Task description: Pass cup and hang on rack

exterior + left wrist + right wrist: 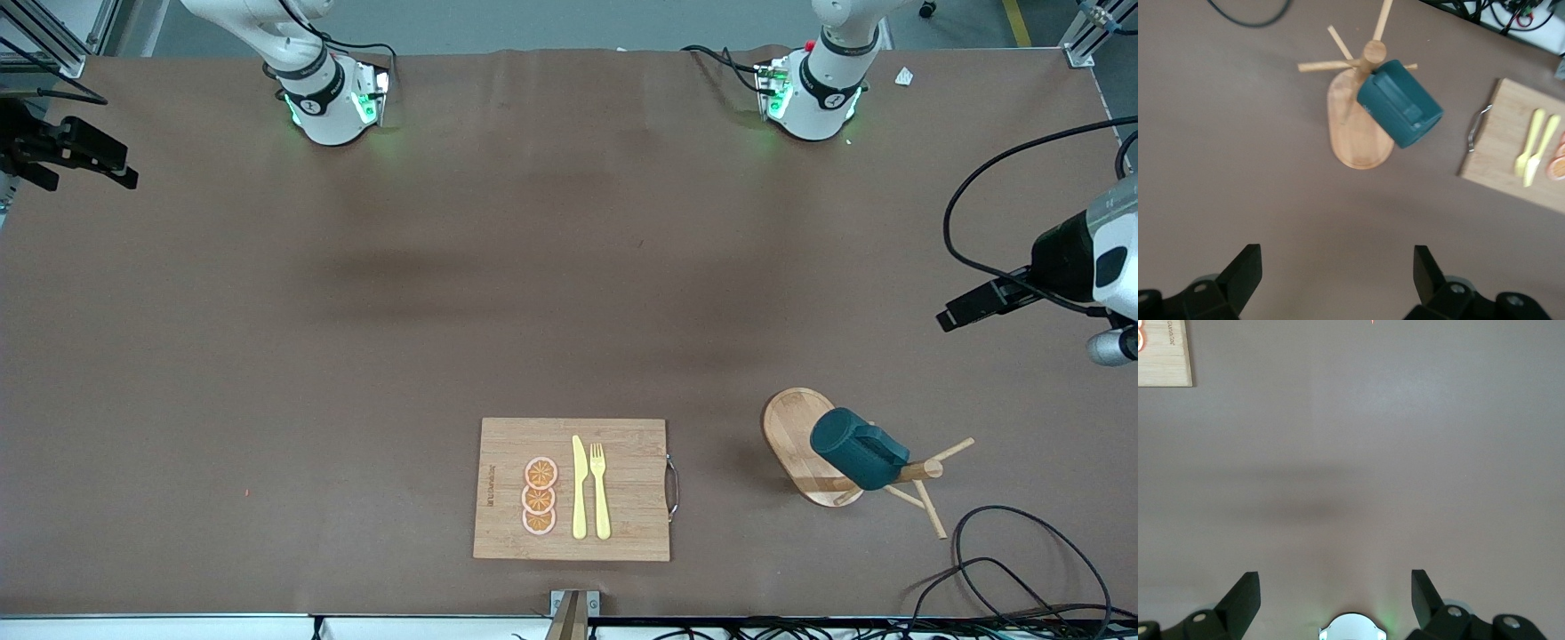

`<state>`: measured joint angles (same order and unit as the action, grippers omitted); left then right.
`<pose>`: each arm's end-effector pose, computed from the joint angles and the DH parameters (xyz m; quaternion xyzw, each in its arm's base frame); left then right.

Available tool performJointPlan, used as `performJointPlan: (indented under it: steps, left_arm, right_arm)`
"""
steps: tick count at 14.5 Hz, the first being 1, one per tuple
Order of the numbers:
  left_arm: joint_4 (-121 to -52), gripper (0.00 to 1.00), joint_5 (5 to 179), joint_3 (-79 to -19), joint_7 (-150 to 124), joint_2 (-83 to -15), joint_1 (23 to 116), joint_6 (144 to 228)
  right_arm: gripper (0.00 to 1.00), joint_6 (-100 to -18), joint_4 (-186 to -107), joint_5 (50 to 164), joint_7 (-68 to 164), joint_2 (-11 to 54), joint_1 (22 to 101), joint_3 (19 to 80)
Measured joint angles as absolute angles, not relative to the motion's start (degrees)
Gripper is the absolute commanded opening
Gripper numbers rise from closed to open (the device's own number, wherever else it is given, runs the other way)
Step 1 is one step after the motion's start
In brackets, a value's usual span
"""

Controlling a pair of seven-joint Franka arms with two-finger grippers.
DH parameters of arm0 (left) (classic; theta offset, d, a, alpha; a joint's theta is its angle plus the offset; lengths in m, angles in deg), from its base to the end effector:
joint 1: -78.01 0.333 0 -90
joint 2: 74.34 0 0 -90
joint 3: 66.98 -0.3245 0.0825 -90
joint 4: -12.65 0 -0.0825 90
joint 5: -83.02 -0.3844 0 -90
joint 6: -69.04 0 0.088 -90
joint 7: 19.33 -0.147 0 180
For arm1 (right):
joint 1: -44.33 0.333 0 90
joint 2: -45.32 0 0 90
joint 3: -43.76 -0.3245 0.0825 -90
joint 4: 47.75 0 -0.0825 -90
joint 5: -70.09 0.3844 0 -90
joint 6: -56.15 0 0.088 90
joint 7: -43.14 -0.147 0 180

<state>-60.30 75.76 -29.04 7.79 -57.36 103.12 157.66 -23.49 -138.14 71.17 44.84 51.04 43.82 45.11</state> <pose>0.6284 -0.0625 0.5850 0.9897 0.1393 0.0083 0.0315 0.4994 -0.0138 0.6278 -0.9990 0.0000 0.0435 0.0119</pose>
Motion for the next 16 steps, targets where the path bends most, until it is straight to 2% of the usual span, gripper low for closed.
performJointPlan:
  steps: [5, 6, 10, 14, 16]
  left_arm:
    - [-60.5, 1.0, 73.7, -28.6, 3.8, -60.7, 101.7, 155.3]
    - [-60.9, 1.0, 73.6, -30.5, 2.9, -62.0, 99.3, 154.9]
    - [-65.8, 1.0, 75.0, -45.7, -2.2, -68.2, 86.4, 154.4]
    - [-71.6, 1.0, 79.2, -53.8, -8.1, -73.6, 83.2, 154.4]
    - [-74.9, 1.0, 79.9, -55.9, -9.0, -76.1, 81.4, 154.4]
  right_arm:
    - [1.0, -23.6, -138.1, 71.1, 44.8, 51.0, 43.8, 45.1]
    - [1.0, -23.6, -138.1, 71.1, 44.8, 51.0, 43.8, 45.1]
    - [1.0, -23.5, -138.1, 71.1, 44.9, 51.0, 43.8, 45.1]
    - [1.0, -23.5, -138.1, 71.1, 44.9, 51.0, 43.8, 45.1]
    - [1.0, -23.5, -138.1, 71.1, 44.9, 51.0, 43.8, 45.1]
